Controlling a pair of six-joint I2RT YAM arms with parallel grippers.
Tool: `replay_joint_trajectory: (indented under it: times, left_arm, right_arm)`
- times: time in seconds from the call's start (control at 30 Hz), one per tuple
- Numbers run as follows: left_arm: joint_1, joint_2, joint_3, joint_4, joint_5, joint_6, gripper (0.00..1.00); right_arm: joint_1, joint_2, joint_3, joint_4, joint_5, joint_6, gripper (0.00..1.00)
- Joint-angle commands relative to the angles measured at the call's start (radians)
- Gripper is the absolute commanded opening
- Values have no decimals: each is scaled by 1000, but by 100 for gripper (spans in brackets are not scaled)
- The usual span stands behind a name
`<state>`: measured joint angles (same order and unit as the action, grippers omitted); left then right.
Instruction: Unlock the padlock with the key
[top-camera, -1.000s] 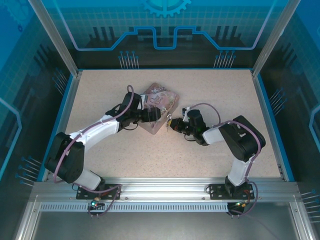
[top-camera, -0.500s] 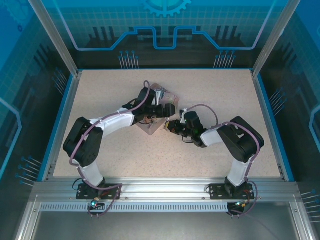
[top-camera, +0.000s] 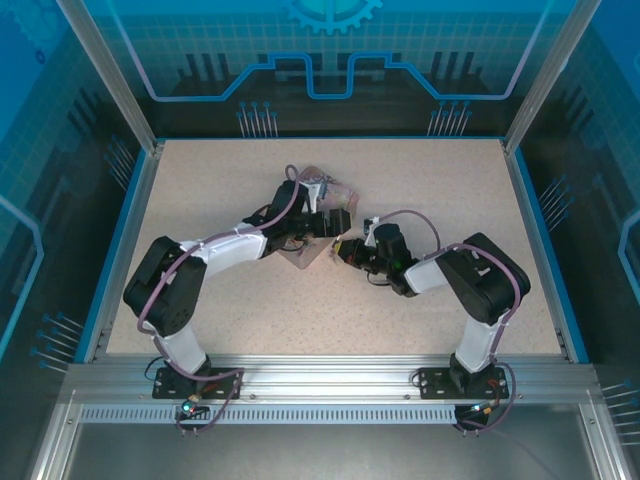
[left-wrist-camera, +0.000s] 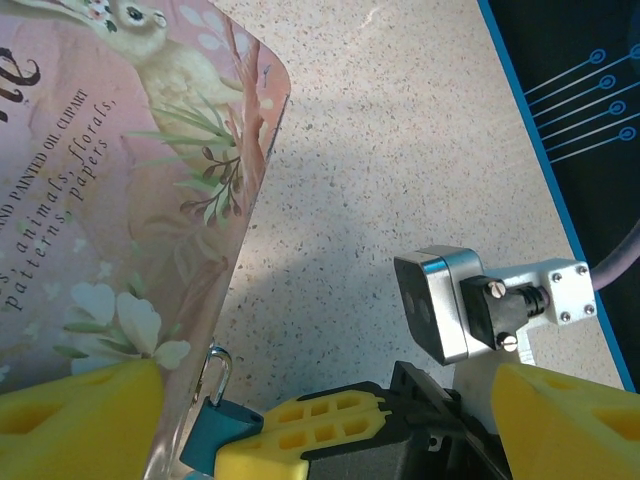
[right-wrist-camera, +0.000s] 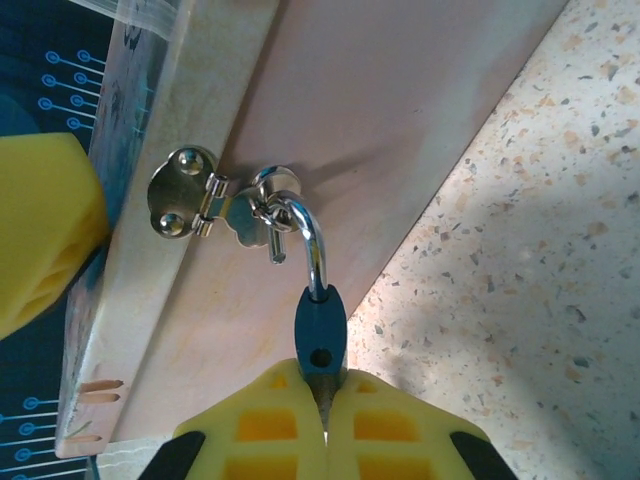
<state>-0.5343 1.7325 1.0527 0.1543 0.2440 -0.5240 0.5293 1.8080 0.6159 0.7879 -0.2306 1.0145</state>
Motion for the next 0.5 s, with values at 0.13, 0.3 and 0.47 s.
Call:
replay_joint_trajectory:
  times: [0.13,0.3,0.47]
  left_arm:
    - [-33,1,-137,-112,10,-55,87]
    - [-36,-8,-163,-100,1,-63,87]
    - [-36,-22,-186,-120,-15,-52,87]
  right_arm:
    - [-30,12,65,157,56,23,0]
    - [-21,53,71,148,55,-48,0]
    - [-67,16,44,88,33,-215,0]
